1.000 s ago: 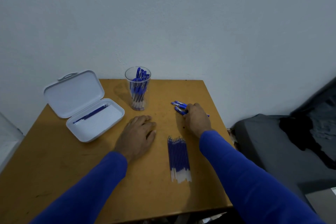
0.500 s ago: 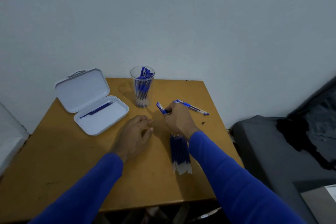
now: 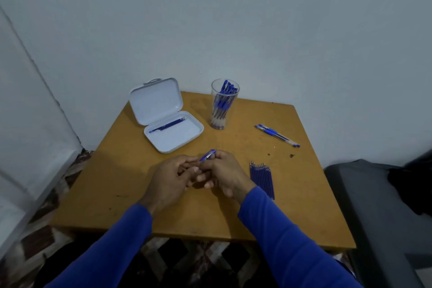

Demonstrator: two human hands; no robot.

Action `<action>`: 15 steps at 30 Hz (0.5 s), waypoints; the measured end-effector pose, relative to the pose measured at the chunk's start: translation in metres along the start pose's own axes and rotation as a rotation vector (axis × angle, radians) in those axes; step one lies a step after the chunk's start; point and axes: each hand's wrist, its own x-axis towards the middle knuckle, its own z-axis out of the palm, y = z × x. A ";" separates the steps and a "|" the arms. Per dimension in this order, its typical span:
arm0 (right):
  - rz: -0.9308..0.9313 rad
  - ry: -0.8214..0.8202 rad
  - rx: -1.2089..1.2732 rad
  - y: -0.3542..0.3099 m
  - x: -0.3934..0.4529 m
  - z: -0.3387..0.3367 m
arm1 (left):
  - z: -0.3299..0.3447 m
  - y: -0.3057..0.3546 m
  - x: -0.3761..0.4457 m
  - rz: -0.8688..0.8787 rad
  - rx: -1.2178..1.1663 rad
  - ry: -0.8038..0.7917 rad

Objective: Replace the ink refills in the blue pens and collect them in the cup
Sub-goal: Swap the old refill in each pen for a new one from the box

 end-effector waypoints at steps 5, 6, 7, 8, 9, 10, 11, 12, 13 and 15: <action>-0.031 0.005 0.135 0.012 -0.010 -0.007 | -0.007 -0.010 -0.006 0.004 0.104 -0.035; -0.038 0.012 0.153 0.013 -0.013 -0.009 | -0.007 -0.010 -0.008 0.000 0.125 -0.038; -0.043 0.014 0.163 0.015 -0.014 -0.011 | -0.007 -0.010 -0.008 -0.002 0.145 -0.038; -0.047 0.009 0.170 0.016 -0.016 -0.013 | -0.007 -0.010 -0.009 0.000 0.162 -0.040; -0.049 0.003 0.172 0.018 -0.018 -0.014 | -0.007 -0.009 -0.009 0.006 0.175 -0.047; -0.049 -0.007 0.171 0.019 -0.019 -0.016 | -0.007 -0.008 -0.009 0.013 0.185 -0.058; -0.052 -0.017 0.166 0.020 -0.021 -0.018 | -0.007 -0.006 -0.010 0.021 0.196 -0.069; -0.060 -0.029 0.158 0.021 -0.021 -0.020 | -0.006 -0.004 -0.010 0.030 0.204 -0.078; -0.072 -0.040 0.151 0.022 -0.022 -0.021 | -0.006 -0.003 -0.009 0.038 0.211 -0.080; -0.100 -0.050 0.141 0.022 -0.023 -0.024 | -0.005 0.001 -0.008 0.040 0.204 -0.072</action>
